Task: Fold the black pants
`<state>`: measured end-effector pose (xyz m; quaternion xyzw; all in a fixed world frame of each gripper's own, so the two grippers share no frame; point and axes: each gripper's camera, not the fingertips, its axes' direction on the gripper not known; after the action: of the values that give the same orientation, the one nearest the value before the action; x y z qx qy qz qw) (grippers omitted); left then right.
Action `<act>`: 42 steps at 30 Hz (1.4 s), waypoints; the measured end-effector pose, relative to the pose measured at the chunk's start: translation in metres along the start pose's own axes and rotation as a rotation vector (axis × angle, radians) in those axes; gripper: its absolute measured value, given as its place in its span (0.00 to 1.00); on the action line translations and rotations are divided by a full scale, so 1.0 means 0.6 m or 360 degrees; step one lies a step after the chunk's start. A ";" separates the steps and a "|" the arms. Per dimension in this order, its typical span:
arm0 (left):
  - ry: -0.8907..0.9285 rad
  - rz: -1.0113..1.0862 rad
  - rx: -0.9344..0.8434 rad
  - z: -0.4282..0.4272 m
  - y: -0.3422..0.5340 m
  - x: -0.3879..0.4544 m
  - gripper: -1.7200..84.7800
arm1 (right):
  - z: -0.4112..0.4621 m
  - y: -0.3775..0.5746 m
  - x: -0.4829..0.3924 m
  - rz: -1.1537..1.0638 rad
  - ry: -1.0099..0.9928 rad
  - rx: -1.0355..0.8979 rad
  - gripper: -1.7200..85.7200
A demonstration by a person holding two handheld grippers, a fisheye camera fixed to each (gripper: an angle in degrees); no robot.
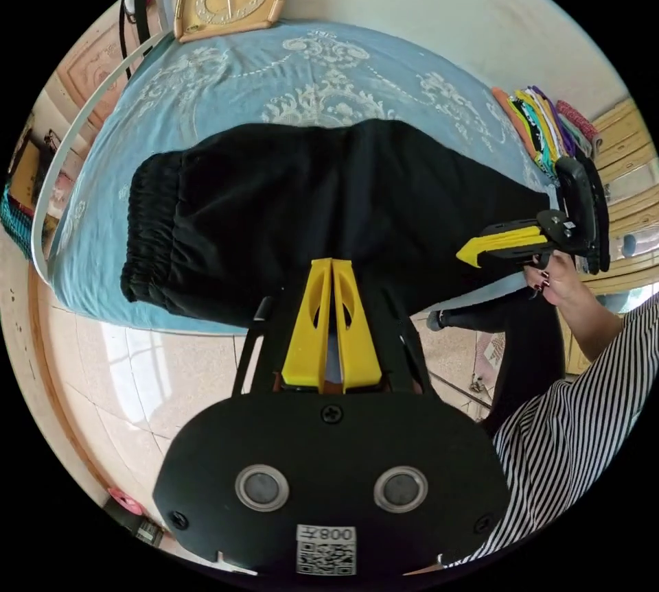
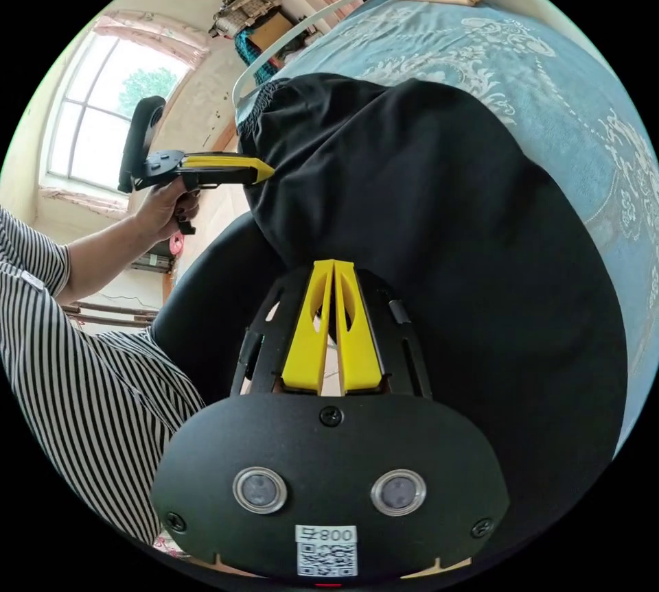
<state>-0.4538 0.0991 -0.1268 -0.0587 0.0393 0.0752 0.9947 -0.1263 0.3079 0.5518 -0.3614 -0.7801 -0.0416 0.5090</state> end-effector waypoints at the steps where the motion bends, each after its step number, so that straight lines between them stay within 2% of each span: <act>1: -0.0004 0.0009 0.0037 -0.007 -0.009 -0.009 0.03 | -0.019 -0.023 0.004 0.0007 0.0021 0.0081 0.03; 5: 0.0201 0.0176 0.0226 -0.030 -0.091 -0.063 0.07 | -0.087 -0.118 0.050 0.0094 0.0134 0.0391 0.05; 8: 0.0438 0.0318 0.0216 -0.017 -0.154 -0.085 0.10 | -0.095 -0.192 0.097 0.0190 0.0099 0.0407 0.08; 10: 0.0488 0.0411 0.0153 -0.002 -0.187 -0.090 0.11 | -0.082 -0.230 0.119 0.0211 -0.0007 0.0342 0.09; 13: 0.0530 0.0535 -0.0006 0.025 -0.224 -0.100 0.12 | -0.050 -0.266 0.124 0.0224 0.0006 0.0188 0.08; 15: 0.0566 0.0619 -0.0186 0.047 -0.240 -0.107 0.12 | -0.050 -0.268 0.102 0.0155 0.0083 0.0273 0.07; 18: 0.0622 0.0682 -0.0257 0.049 -0.240 -0.120 0.10 | -0.051 -0.272 0.070 0.0093 0.0131 0.0349 0.05; 24: 0.0591 0.0900 0.0094 -0.033 -0.180 -0.139 0.06 | -0.082 -0.271 0.022 -0.0041 0.0192 0.0508 0.04; 27: 0.0552 0.0957 0.0156 -0.058 -0.156 -0.144 0.06 | -0.111 -0.283 0.031 -0.0010 0.0144 0.0590 0.06; 30: 0.0478 0.1025 0.0185 -0.076 -0.139 -0.143 0.06 | -0.128 -0.318 0.044 -0.0063 0.0015 0.0561 0.09; 34: 0.0459 0.1037 0.0161 -0.089 -0.126 -0.150 0.08 | -0.106 -0.364 0.042 -0.0231 -0.0281 0.0310 0.07; 38: 0.0525 0.1019 0.0118 -0.097 -0.121 -0.163 0.10 | -0.083 -0.370 0.010 -0.0248 -0.0167 0.0259 0.06; 42: 0.0492 0.1068 0.0048 -0.098 -0.118 -0.165 0.07 | -0.073 -0.380 -0.002 -0.0215 -0.0192 0.0224 0.05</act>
<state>-0.5445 0.0079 -0.1686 -0.0386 0.2074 0.3868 0.8977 -0.2307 0.1208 0.6409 -0.2733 -0.8329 0.0010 0.4812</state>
